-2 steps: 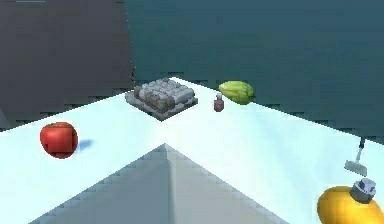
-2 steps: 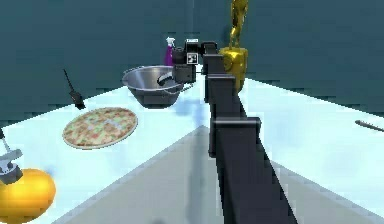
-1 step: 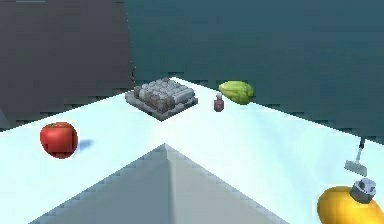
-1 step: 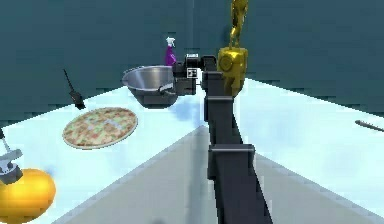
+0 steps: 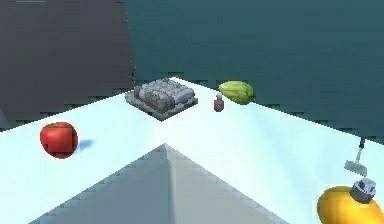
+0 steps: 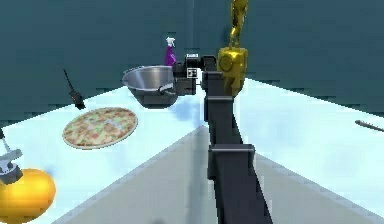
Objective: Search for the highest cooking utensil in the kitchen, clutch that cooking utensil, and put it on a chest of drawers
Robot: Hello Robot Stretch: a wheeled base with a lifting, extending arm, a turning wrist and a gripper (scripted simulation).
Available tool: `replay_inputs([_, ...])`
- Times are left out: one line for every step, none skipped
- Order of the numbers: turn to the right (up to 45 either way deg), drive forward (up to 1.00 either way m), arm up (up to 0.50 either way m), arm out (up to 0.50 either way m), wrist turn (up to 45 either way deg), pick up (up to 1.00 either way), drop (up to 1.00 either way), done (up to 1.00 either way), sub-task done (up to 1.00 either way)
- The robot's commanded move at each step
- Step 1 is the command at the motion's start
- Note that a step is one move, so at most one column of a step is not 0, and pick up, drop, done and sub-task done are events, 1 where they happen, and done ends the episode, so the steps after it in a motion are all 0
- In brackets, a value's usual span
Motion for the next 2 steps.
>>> replay_inputs([0.0, 0.00, 0.04, 0.00, 0.0, 0.00, 0.00, 0.00, 0.00])
replay_inputs([0.0, 0.00, 0.00, 0.00, -45.0, 0.00, 0.00, 0.00, 0.00])
